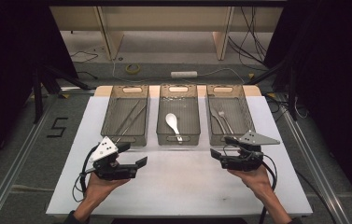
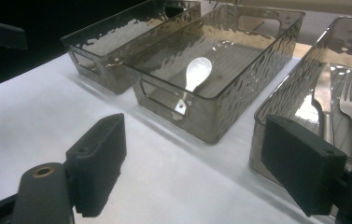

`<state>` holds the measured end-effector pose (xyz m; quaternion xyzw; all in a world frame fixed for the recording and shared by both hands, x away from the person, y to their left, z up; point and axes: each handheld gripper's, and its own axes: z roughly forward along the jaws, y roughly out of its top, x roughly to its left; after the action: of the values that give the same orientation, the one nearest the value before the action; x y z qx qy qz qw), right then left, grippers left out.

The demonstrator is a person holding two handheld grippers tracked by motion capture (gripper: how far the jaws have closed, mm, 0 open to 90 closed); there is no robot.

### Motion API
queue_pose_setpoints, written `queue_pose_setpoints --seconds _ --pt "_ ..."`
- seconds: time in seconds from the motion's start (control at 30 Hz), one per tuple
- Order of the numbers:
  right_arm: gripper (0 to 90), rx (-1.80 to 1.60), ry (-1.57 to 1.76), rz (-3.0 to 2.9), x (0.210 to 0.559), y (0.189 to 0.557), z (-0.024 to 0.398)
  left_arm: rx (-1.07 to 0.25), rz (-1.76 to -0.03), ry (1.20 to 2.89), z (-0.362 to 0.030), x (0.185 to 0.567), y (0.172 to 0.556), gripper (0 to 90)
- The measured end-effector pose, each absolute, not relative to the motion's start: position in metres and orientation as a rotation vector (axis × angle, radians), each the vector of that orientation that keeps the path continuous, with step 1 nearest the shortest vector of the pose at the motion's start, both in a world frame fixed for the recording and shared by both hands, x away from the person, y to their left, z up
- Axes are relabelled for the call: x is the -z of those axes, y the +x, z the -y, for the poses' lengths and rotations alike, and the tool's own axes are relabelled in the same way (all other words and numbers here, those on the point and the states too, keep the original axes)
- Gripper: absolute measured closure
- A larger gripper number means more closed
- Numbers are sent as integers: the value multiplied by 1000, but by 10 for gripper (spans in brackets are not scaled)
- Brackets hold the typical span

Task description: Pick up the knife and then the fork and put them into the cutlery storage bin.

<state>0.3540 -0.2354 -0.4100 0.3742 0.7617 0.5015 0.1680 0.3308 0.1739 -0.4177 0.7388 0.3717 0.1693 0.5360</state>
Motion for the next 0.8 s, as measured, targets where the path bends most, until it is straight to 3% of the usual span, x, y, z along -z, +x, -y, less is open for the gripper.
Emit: queue_pose_setpoints --seconds 0.8 --pt "214 -1439 1063 -2140 425 325 242 -378 -880 1768 -173 418 331 148"
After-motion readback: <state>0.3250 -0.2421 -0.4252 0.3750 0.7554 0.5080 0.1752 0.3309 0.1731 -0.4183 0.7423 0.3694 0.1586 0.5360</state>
